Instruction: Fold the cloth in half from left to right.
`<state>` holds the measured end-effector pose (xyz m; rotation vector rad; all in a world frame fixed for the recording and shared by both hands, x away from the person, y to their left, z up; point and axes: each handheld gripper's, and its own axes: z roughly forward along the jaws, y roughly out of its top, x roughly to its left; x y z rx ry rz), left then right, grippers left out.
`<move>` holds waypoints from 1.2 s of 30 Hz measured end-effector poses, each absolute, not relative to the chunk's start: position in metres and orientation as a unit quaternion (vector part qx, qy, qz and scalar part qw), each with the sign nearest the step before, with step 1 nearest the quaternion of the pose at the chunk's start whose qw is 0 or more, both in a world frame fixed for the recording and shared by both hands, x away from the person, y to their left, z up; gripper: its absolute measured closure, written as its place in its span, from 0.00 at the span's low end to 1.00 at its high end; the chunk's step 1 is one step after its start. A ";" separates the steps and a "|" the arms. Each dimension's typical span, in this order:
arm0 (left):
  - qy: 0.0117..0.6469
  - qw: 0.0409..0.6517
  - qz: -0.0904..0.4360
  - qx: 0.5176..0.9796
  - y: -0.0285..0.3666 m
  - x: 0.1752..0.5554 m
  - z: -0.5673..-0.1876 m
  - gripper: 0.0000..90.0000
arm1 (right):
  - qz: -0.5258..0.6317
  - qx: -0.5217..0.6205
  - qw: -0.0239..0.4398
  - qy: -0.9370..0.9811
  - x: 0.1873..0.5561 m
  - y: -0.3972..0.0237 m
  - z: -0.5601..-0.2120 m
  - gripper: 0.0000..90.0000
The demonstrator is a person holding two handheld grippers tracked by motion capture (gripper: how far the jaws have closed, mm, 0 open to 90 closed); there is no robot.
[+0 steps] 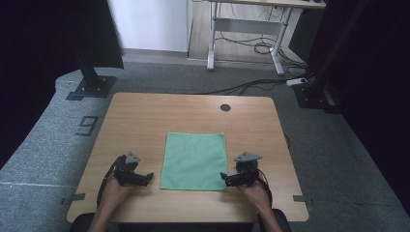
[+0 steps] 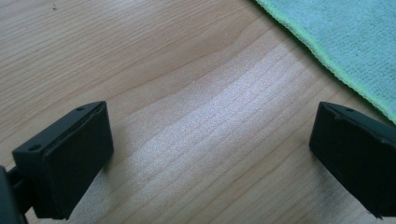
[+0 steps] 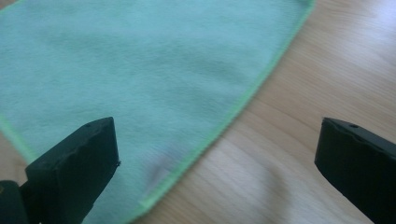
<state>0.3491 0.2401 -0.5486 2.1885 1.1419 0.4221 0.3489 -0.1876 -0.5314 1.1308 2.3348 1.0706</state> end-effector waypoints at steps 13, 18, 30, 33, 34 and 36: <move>0.435 0.313 0.161 0.829 0.240 0.349 -0.549 0.00 | 0.314 0.381 0.158 0.855 0.346 -0.172 -0.548 0.00; 0.436 0.313 0.161 0.828 0.240 0.350 -0.549 0.00 | 0.309 0.383 0.157 0.856 0.347 -0.176 -0.548 0.00; 0.437 0.313 0.161 0.828 0.240 0.350 -0.549 0.00 | 0.296 0.410 0.176 0.845 0.353 -0.199 -0.546 0.00; 0.437 0.313 0.161 0.828 0.240 0.350 -0.549 0.00 | 0.294 0.424 0.182 0.837 0.356 -0.210 -0.546 0.00; 0.437 0.313 0.161 0.828 0.240 0.350 -0.549 0.00 | 0.293 0.427 0.185 0.835 0.357 -0.213 -0.546 0.00; 0.437 0.313 0.161 0.828 0.240 0.350 -0.549 0.00 | 0.293 0.430 0.188 0.833 0.358 -0.216 -0.546 0.00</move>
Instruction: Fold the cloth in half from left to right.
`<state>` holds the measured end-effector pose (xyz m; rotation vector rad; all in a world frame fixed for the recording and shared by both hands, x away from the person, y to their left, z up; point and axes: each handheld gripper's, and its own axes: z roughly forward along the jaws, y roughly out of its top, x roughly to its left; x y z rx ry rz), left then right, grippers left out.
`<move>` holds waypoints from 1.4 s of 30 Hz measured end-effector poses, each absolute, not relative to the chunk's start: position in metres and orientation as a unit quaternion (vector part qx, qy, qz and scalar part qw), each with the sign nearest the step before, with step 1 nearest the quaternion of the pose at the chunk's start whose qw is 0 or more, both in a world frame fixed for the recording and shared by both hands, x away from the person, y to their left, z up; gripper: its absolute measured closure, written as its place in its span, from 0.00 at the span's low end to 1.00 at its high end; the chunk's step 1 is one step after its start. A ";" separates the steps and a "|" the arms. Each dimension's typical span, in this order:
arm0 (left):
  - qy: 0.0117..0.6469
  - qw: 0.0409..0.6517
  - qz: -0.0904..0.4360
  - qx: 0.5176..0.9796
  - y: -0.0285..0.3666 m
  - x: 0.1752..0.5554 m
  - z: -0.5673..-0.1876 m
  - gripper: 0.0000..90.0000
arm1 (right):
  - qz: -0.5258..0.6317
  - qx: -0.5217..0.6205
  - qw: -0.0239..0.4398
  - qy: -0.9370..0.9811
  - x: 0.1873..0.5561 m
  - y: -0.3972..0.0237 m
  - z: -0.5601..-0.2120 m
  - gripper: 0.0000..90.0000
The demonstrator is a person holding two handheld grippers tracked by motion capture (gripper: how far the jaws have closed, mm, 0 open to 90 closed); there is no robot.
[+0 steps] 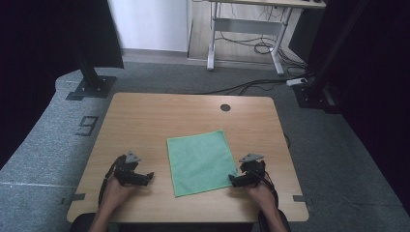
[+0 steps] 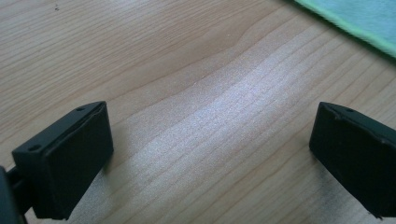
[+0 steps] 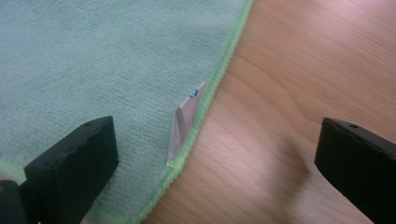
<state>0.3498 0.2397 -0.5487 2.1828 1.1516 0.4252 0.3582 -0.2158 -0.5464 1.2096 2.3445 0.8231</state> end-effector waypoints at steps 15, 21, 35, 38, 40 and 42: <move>0.434 0.315 0.160 0.829 0.239 0.351 -0.549 0.00 | 0.316 0.469 0.177 0.805 0.367 -0.241 -0.553 0.00; 0.427 0.312 0.154 0.835 0.236 0.356 -0.548 0.00 | 0.334 0.457 0.181 0.804 0.366 -0.244 -0.555 0.00; 0.411 0.321 0.148 0.840 0.219 0.381 -0.536 0.00 | 0.343 0.451 0.183 0.803 0.365 -0.245 -0.557 0.00; 0.413 0.326 0.144 0.838 0.215 0.391 -0.533 0.00 | 0.343 0.451 0.183 0.803 0.365 -0.245 -0.557 0.00; 0.412 0.328 0.146 0.838 0.212 0.398 -0.532 0.00 | 0.343 0.452 0.183 0.803 0.365 -0.245 -0.557 0.00; 0.409 0.329 0.149 0.838 0.208 0.405 -0.530 0.00 | 0.343 0.452 0.183 0.803 0.365 -0.245 -0.557 0.00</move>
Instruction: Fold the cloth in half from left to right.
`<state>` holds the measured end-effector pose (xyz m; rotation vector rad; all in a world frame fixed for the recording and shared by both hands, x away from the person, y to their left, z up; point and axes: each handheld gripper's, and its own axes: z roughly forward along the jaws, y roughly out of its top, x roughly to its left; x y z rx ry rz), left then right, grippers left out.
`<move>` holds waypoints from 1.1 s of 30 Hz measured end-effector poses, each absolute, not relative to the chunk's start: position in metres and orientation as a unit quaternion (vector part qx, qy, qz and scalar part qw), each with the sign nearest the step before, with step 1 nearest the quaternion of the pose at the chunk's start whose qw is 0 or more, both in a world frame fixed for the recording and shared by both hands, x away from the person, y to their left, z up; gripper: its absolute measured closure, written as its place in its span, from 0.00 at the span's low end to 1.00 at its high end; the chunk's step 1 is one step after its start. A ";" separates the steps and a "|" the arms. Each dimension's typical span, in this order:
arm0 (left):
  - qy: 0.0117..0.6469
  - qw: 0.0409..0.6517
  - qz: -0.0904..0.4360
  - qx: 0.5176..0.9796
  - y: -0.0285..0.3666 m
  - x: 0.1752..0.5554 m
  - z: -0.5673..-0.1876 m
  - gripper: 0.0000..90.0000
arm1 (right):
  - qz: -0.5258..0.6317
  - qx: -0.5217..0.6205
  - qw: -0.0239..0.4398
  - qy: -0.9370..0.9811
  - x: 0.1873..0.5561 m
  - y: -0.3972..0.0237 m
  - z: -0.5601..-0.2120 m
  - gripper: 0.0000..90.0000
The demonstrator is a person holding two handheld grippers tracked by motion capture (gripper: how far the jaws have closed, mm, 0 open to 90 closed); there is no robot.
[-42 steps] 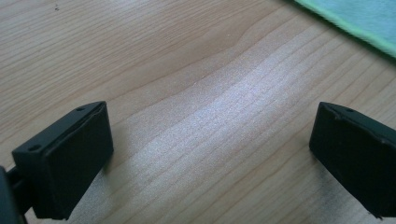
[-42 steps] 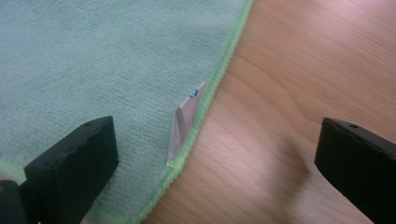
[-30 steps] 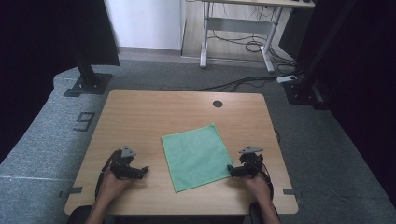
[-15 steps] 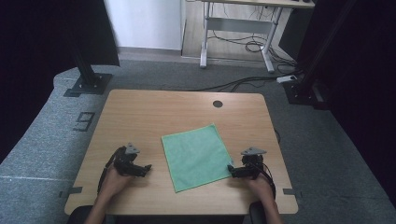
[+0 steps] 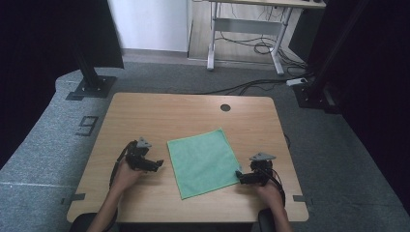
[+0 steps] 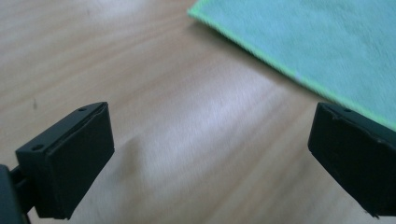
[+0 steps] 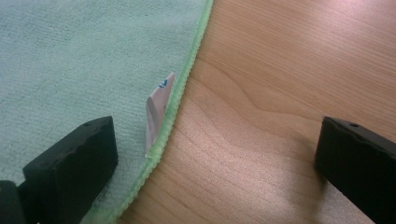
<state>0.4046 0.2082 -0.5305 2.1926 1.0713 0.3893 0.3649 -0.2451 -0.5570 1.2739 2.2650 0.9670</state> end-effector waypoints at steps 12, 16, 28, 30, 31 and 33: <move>0.405 0.335 0.160 0.836 0.195 0.440 -0.521 0.00 | 0.343 0.452 0.183 0.803 0.365 -0.245 -0.557 0.00; 0.407 0.333 0.164 0.835 0.194 0.448 -0.521 0.01 | 0.343 0.452 0.183 0.803 0.365 -0.245 -0.557 0.00; 0.414 0.332 0.171 0.830 0.184 0.474 -0.522 0.02 | 0.343 0.451 0.184 0.803 0.365 -0.245 -0.557 0.00; 0.419 0.330 0.171 0.828 0.182 0.480 -0.525 0.02 | 0.343 0.451 0.184 0.803 0.365 -0.245 -0.557 0.00; 0.419 0.330 0.171 0.828 0.182 0.480 -0.525 0.02 | 0.343 0.451 0.184 0.803 0.365 -0.245 -0.557 0.00; 0.423 0.326 0.173 0.828 0.181 0.483 -0.528 0.02 | 0.343 0.451 0.184 0.803 0.365 -0.245 -0.557 0.00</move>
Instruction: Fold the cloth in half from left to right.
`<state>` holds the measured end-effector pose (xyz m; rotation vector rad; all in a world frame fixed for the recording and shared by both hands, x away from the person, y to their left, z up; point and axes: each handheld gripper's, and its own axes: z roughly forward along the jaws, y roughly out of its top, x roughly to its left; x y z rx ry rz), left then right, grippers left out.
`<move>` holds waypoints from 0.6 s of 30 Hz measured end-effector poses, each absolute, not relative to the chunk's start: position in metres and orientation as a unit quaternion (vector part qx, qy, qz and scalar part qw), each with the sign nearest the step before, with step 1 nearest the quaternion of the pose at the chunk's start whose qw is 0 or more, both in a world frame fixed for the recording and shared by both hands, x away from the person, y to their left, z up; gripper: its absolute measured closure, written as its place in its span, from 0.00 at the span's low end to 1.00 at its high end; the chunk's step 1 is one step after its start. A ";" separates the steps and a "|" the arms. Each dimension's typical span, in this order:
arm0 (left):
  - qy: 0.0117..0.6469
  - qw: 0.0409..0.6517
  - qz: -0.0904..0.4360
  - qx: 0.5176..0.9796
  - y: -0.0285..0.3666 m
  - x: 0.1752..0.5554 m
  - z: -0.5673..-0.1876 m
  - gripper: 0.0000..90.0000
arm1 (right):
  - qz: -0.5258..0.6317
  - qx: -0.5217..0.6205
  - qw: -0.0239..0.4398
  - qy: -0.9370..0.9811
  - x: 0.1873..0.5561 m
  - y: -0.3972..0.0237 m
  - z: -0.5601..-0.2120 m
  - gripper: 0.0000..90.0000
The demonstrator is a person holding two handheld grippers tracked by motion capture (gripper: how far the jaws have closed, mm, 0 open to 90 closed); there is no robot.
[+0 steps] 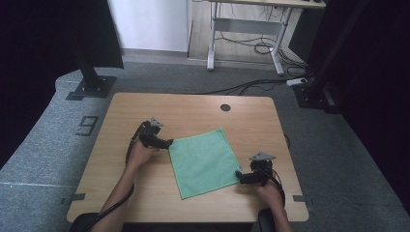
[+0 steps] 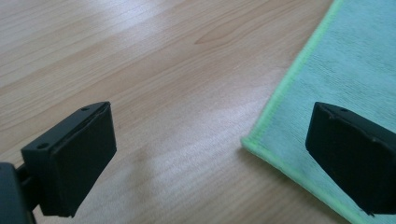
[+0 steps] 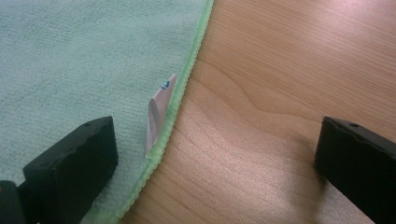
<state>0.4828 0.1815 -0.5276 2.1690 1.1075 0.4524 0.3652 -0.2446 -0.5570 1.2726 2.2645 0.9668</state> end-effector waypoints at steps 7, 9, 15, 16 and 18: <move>0.435 0.305 0.172 0.830 0.183 0.490 -0.541 0.03 | 0.343 0.451 0.184 0.803 0.365 -0.245 -0.557 0.00; 0.438 0.305 0.168 0.829 0.183 0.492 -0.545 0.02 | 0.343 0.451 0.184 0.803 0.365 -0.245 -0.557 0.00; 0.451 0.316 0.165 0.818 0.185 0.492 -0.549 0.00 | 0.343 0.452 0.183 0.803 0.365 -0.245 -0.557 0.00; 0.453 0.315 0.165 0.818 0.185 0.492 -0.549 0.00 | 0.343 0.451 0.183 0.803 0.365 -0.245 -0.557 0.00; 0.454 0.315 0.166 0.817 0.185 0.491 -0.549 0.00 | 0.344 0.450 0.182 0.803 0.365 -0.245 -0.557 0.00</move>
